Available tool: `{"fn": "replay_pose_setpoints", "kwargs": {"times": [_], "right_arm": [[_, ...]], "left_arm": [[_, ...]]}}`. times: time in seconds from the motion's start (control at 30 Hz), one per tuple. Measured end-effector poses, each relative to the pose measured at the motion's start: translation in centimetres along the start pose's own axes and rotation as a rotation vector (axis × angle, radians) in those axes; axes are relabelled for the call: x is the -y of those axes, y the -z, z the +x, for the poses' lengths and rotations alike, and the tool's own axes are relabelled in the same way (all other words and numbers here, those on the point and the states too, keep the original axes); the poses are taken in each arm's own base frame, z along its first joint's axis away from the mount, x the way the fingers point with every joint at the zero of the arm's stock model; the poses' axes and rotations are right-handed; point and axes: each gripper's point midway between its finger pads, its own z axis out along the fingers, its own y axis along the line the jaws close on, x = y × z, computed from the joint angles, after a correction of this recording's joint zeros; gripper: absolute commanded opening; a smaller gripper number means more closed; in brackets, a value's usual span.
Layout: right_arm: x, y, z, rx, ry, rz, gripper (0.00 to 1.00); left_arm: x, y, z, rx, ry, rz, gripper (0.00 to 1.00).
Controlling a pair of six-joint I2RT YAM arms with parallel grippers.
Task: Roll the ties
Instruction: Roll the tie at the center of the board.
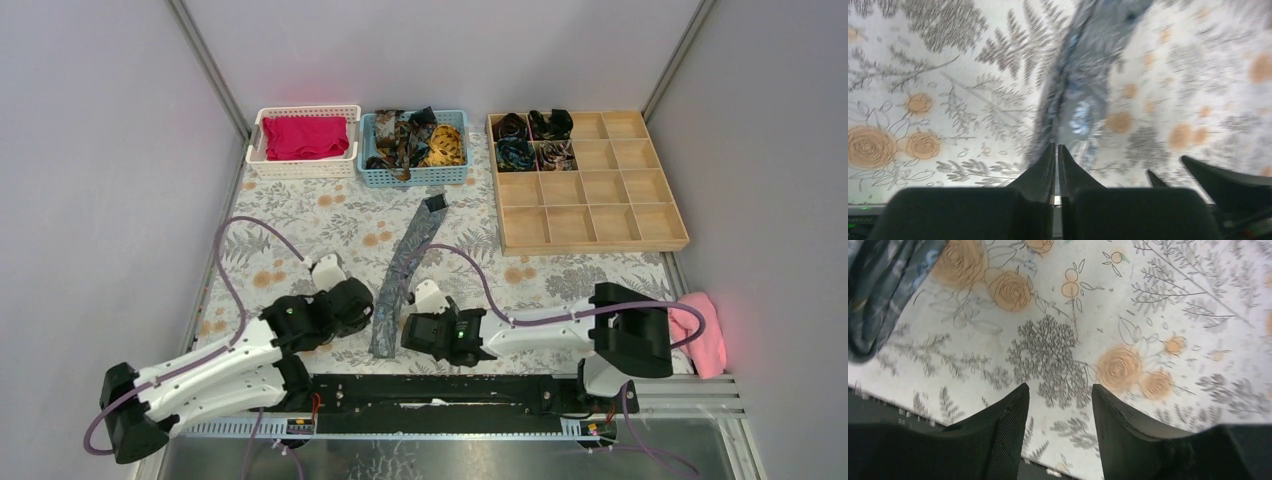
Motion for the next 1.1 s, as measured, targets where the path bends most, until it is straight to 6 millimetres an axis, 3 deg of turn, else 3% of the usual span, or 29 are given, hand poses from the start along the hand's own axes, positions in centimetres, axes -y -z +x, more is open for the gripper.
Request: {"fn": "replay_pose_setpoints", "kwargs": {"times": [0.1,0.17,0.3,0.37,0.5,0.7,1.1], "right_arm": [[0.5,2.2,-0.9,0.02,0.117,0.033,0.57],[-0.7,4.0,-2.2,0.064,0.204,0.026,0.58],[-4.3,6.8,-4.3,0.157,0.397,-0.003,0.67],[-5.6,6.9,-4.1,0.171,0.5,-0.005,0.69],[-7.3,5.4,-2.1,0.138,0.723,-0.001,0.7],[-8.5,3.1,-1.4,0.116,0.921,0.015,0.72],[-13.6,3.5,-4.8,0.22,0.985,-0.073,0.75]], "left_arm": [[2.1,2.4,-2.8,0.076,0.034,0.078,0.1],[3.4,4.7,-5.1,0.137,0.061,0.14,0.1],[4.1,8.3,-8.2,0.231,0.098,0.215,0.1],[4.0,9.8,-9.5,0.27,0.11,0.225,0.1],[3.3,11.7,-11.2,0.327,0.114,0.212,0.1],[2.3,11.9,-11.5,0.346,0.096,0.18,0.1],[1.9,11.8,-11.5,0.349,0.078,0.164,0.09]]}}
